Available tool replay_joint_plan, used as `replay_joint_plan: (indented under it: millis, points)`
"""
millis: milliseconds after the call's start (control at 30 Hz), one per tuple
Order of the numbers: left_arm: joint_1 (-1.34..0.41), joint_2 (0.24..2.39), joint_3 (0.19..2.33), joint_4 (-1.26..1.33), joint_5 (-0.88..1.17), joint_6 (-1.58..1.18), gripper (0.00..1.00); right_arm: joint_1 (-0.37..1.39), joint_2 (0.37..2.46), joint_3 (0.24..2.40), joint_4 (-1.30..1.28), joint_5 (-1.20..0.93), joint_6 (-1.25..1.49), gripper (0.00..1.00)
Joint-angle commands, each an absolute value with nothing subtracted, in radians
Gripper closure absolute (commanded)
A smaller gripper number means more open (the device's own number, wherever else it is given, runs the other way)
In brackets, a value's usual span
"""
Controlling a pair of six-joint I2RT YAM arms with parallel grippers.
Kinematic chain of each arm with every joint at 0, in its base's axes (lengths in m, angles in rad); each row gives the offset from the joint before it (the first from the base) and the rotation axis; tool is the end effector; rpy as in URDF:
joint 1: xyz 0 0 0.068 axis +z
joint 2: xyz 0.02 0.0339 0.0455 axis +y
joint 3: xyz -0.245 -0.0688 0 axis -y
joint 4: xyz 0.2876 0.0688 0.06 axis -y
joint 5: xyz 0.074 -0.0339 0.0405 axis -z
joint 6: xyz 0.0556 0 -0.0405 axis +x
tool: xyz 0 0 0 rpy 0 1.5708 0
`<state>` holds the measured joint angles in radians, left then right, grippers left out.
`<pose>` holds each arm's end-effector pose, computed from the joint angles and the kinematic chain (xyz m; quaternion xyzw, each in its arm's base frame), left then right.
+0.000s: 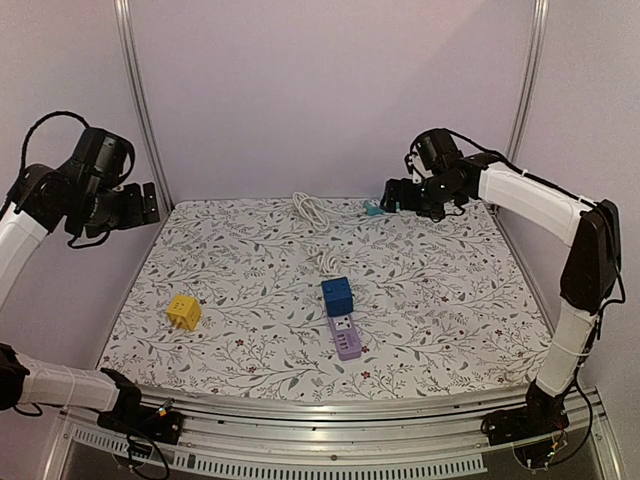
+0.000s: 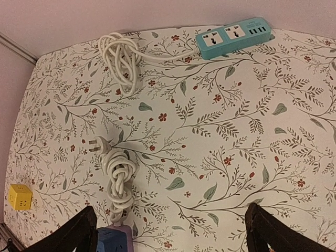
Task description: Insert the plug
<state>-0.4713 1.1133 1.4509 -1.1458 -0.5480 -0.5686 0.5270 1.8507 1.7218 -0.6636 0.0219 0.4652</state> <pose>0.2334 -0.0864 0.3974 -0.1440 0.8876 0.0400 0.4357 0.4082 0.2361 0.2792 -0.0244 0.9249 0.1717 0.3385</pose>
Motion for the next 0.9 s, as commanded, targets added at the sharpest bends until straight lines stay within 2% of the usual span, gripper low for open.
replay_joint_plan:
  millis: [0,333,867]
  points:
    - [-0.404,1.12,1.499,-1.333,-0.511,-0.634,0.01,0.464,1.776,1.645,-0.608,0.012,0.456,0.03]
    - [-0.355,1.075,1.334,-1.397,-0.381,-0.748,0.01,0.395,1.75,1.556,-0.579,-0.054,0.402,0.03]
    - [-0.354,0.959,1.02,-1.269,-0.264,-0.887,0.01,0.381,1.759,1.534,-0.585,-0.105,0.291,0.03]
